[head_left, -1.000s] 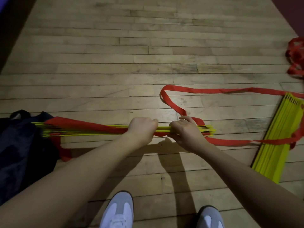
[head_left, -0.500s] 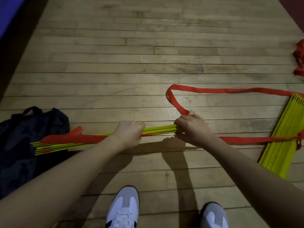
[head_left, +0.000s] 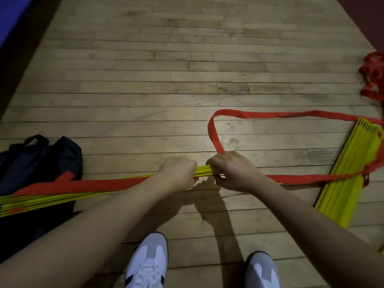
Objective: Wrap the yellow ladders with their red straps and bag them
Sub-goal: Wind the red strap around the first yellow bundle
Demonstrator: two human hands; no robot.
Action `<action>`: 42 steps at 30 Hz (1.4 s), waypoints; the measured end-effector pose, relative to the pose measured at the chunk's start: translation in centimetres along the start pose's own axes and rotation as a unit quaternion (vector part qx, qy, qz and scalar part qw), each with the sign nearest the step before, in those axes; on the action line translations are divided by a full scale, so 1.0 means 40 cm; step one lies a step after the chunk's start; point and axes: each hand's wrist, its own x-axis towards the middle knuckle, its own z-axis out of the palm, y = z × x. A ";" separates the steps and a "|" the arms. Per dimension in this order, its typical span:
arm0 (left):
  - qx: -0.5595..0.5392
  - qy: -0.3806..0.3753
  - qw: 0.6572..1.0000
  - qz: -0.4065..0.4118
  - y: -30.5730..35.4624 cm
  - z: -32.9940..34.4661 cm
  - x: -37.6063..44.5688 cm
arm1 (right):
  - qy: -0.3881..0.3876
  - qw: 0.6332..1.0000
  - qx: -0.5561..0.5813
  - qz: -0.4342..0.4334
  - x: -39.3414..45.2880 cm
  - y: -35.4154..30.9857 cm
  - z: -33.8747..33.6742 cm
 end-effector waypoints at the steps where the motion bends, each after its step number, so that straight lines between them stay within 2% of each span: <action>1: -0.009 0.000 1.000 -0.005 -0.008 -0.002 -0.003 | 0.006 0.999 0.028 0.022 -0.001 0.009 -0.010; 3: -0.050 -0.009 0.999 -0.014 -0.024 -0.010 -0.013 | 0.015 0.986 0.135 0.096 -0.005 0.024 -0.029; 5: -0.118 -0.026 0.992 -0.028 -0.039 -0.020 -0.019 | 0.026 0.948 0.274 0.160 -0.005 0.035 -0.040; 7: -0.182 -0.035 0.982 -0.042 -0.051 -0.026 -0.022 | 0.039 0.908 0.376 0.179 -0.003 0.040 -0.041; 13: -0.231 -0.040 0.971 -0.042 -0.082 -0.029 0.009 | 0.015 0.859 0.482 0.172 0.000 0.066 -0.037; 16: -0.241 -0.047 0.969 -0.040 -0.088 -0.019 0.028 | -0.006 0.861 0.482 0.165 0.000 0.083 -0.031; 19: -0.195 -0.032 0.980 -0.036 -0.086 -0.016 0.039 | -0.004 0.865 0.473 0.166 -0.002 0.082 -0.029; 24: -0.149 -0.002 0.989 0.018 -0.055 -0.041 0.062 | -0.007 0.852 0.495 0.172 -0.004 0.074 -0.030; 28: -0.289 -0.026 0.957 0.019 -0.044 -0.056 0.070 | 0.013 0.793 0.576 0.199 -0.010 0.076 -0.027; 34: -0.360 0.037 0.932 -0.026 -0.048 -0.107 0.061 | 0.027 0.732 0.643 0.226 -0.022 0.088 -0.033; 36: -0.378 0.047 0.923 -0.048 -0.044 -0.102 0.054 | 0.025 0.736 0.638 0.225 -0.017 0.077 -0.041; 38: -0.385 0.062 0.919 -0.060 -0.031 -0.082 0.053 | 0.030 0.761 0.607 0.227 -0.008 0.068 -0.045; 40: -0.383 0.078 0.918 -0.069 -0.023 -0.056 0.055 | 0.065 0.780 0.577 0.234 0.000 0.068 -0.043; 42: -0.384 0.087 0.916 -0.078 -0.018 -0.036 0.058 | 0.092 0.780 0.571 0.241 0.005 0.072 -0.044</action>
